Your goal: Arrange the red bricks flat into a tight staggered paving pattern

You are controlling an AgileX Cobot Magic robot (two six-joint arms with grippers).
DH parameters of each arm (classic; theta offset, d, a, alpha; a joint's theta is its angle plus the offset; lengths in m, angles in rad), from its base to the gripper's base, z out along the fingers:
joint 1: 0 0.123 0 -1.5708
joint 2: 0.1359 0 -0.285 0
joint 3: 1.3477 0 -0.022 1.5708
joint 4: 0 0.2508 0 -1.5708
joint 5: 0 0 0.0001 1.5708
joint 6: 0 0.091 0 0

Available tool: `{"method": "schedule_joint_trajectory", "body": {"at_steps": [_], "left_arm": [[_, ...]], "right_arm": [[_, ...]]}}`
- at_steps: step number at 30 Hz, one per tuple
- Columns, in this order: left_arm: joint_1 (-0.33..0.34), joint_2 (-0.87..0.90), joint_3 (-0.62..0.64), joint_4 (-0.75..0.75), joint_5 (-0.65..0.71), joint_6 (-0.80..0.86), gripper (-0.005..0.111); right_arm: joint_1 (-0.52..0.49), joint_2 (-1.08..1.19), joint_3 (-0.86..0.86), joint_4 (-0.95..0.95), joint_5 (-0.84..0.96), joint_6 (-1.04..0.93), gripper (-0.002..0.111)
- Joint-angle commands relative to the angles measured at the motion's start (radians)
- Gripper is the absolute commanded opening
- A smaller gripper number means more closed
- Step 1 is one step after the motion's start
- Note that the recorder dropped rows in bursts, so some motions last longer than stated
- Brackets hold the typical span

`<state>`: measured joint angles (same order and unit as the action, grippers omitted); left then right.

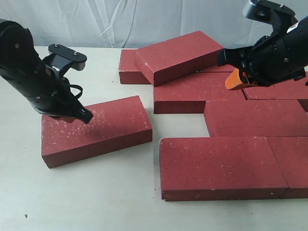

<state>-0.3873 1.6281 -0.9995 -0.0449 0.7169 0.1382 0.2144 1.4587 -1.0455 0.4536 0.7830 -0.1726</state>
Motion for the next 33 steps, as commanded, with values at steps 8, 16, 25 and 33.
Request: {"method": "schedule_joint_trajectory", "body": {"at_steps": [8, 16, 25, 33], "left_arm": [[-0.003, -0.010, 0.004, -0.006, 0.090, -0.004, 0.000], [-0.003, -0.010, 0.004, -0.006, 0.146, 0.005, 0.000], [-0.003, -0.010, 0.004, -0.079, 0.206, 0.132, 0.000], [-0.003, 0.038, 0.097, -0.047, 0.104, 0.134, 0.000]], "right_arm": [[-0.002, 0.000, -0.004, 0.006, -0.003, -0.013, -0.001], [-0.002, 0.000, -0.004, 0.006, -0.003, -0.013, -0.001], [-0.002, 0.000, -0.004, 0.006, -0.003, -0.014, -0.001], [-0.002, 0.000, -0.004, 0.002, -0.006, -0.014, -0.001]]}}
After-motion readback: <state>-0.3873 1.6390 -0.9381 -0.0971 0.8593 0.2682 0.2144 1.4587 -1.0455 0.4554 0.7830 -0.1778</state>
